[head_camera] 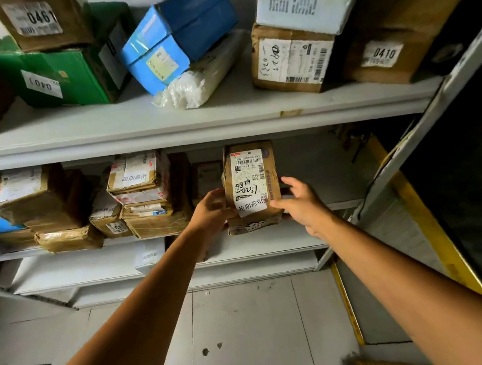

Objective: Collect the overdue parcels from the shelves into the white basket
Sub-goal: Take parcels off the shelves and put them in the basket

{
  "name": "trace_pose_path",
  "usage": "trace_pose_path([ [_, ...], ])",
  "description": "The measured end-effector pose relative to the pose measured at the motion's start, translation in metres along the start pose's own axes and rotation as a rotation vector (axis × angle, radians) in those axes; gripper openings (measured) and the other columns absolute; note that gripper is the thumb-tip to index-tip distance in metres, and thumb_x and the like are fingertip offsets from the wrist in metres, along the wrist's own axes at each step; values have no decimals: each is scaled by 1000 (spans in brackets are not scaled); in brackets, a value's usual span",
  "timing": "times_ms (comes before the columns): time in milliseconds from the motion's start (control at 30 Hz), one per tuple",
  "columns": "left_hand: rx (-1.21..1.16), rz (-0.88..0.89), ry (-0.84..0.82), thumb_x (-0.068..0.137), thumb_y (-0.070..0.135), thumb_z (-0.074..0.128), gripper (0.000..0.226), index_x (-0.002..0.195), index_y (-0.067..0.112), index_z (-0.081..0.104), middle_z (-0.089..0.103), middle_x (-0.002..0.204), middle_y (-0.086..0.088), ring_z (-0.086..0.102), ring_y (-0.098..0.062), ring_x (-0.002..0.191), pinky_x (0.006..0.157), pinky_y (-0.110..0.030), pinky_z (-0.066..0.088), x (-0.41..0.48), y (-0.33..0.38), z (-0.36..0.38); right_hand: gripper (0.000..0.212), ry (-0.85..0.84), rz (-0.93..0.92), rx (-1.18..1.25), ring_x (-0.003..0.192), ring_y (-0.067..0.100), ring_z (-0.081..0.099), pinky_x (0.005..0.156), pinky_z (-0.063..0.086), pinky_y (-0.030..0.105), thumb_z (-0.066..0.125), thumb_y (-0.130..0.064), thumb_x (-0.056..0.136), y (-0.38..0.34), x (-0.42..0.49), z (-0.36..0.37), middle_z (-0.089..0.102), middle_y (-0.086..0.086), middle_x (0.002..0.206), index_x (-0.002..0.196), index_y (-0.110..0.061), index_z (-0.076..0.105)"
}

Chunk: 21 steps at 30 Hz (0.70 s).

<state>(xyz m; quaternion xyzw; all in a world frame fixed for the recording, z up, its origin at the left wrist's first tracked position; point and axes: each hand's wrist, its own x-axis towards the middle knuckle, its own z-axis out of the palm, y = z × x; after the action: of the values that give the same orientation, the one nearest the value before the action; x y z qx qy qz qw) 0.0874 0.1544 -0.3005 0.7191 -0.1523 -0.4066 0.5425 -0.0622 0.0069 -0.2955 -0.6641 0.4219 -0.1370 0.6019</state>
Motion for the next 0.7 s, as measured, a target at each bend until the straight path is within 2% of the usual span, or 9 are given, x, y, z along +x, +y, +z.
trace_pose_path([
  [133,67,7,-140,85,-9,68,55,129,21,55,64,121,-4,63,-25,110,87,-42,56,3,11,24,78,121,12,-7,118,15,49,93,42,26,78,-7,79,1,-33,-26,52,5,140,147,-15,40],
  [267,90,15,-326,82,-8,70,58,129,23,59,69,118,-8,69,-26,102,79,-38,59,6,10,48,68,228,81,85,101,17,63,80,56,36,74,-2,82,8,-68,-43,62,-3,120,142,-20,46],
  [367,108,27,-466,82,-11,68,60,127,27,57,67,117,-8,68,-28,103,87,-44,59,6,11,60,57,335,86,139,93,16,67,79,59,42,71,1,83,17,-96,-45,68,-3,106,132,-19,53],
  [433,145,38,-604,84,-11,67,57,121,32,59,67,116,-8,67,-30,106,91,-49,57,1,11,65,54,456,85,216,91,16,66,75,59,38,70,4,83,20,-122,-38,66,-7,99,129,-20,55],
  [500,182,50,-720,85,-10,65,56,125,29,58,68,117,-8,67,-29,106,90,-46,58,-9,14,68,55,567,92,294,96,19,66,72,60,35,72,3,82,26,-147,-30,66,-2,106,129,-20,55],
  [600,251,47,-885,85,-8,67,59,133,25,54,64,123,-10,65,-31,110,86,-43,59,-28,14,72,59,711,122,362,102,26,67,75,61,41,74,2,80,33,-190,-15,65,7,118,133,-17,54],
  [700,311,69,-1014,83,-7,71,61,133,24,54,62,125,-10,64,-32,111,86,-50,59,-56,11,85,61,818,146,437,98,25,68,68,61,35,76,1,80,39,-237,-7,65,8,118,133,-16,53],
])
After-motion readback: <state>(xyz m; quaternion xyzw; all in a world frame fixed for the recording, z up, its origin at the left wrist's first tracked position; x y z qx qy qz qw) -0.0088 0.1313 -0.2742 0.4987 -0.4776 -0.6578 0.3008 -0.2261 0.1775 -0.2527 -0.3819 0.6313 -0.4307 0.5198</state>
